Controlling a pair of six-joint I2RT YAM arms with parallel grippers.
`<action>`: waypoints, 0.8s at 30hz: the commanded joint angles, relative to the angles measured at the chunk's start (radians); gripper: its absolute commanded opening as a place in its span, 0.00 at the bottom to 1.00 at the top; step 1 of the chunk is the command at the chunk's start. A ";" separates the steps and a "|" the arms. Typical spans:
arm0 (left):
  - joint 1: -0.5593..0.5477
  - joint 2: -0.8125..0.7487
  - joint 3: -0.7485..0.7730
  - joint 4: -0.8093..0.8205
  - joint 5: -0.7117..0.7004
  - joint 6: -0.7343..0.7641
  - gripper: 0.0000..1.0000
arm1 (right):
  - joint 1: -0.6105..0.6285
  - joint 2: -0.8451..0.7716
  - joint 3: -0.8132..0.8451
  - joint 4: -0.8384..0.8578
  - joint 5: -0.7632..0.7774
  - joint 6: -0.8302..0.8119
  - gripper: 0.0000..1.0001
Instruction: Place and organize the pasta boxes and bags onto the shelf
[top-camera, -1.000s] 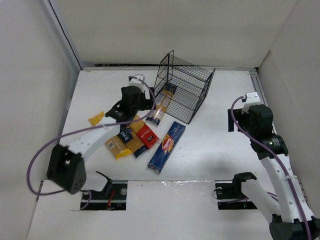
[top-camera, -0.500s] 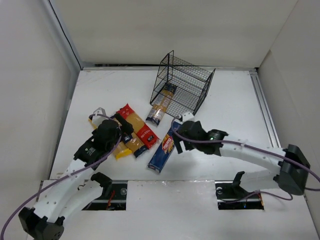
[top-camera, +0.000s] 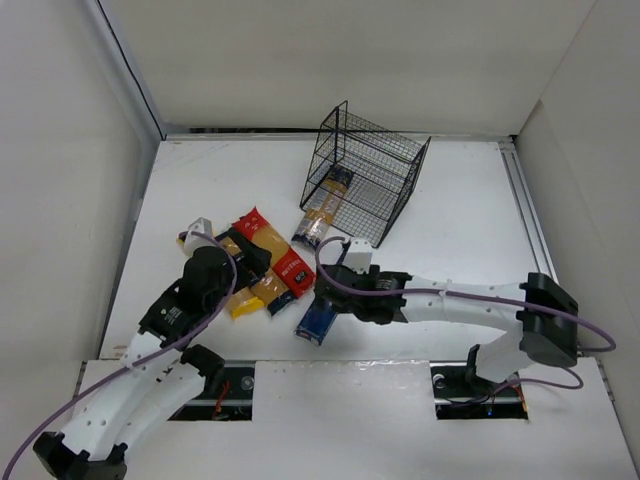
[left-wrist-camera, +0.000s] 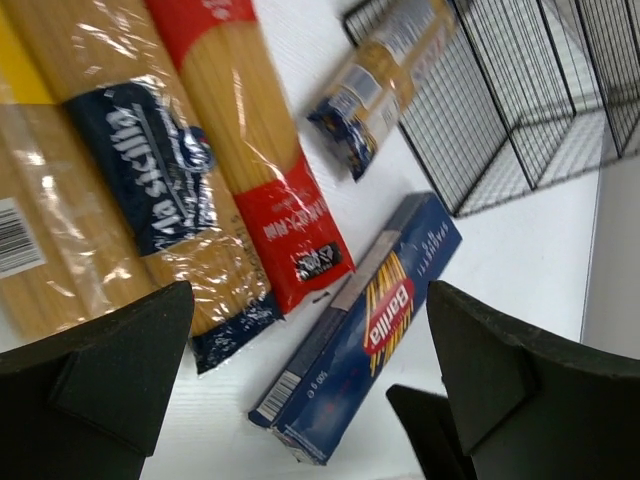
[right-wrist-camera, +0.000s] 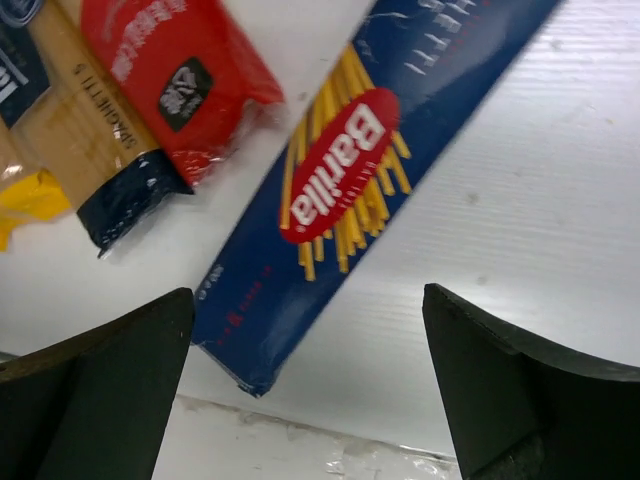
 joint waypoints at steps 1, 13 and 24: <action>-0.006 0.042 -0.033 0.128 0.182 0.116 1.00 | 0.001 -0.093 -0.036 -0.083 0.085 0.166 1.00; -0.443 0.502 0.010 0.389 0.138 0.346 1.00 | -0.010 -0.635 -0.210 -0.597 0.332 0.405 1.00; -0.509 0.938 0.177 0.379 0.072 0.440 1.00 | -0.010 -1.017 -0.241 -0.781 0.407 0.337 1.00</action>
